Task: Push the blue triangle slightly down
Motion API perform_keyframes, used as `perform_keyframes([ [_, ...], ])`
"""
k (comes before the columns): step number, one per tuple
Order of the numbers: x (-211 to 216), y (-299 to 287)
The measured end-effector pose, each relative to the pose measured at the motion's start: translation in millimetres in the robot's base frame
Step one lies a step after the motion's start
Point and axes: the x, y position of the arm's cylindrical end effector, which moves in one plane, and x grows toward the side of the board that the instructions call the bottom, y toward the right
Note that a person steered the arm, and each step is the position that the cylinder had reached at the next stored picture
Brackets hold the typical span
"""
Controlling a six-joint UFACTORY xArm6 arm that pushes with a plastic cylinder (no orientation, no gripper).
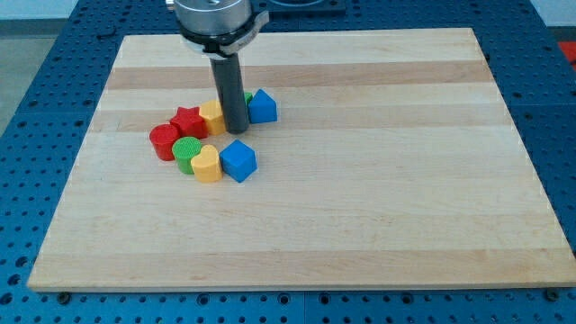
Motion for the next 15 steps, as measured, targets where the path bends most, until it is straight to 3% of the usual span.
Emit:
perform_keyframes([
  [3, 6, -11],
  [8, 19, 220],
  [10, 3, 213],
  [12, -49, 216],
  [15, -52, 178],
])
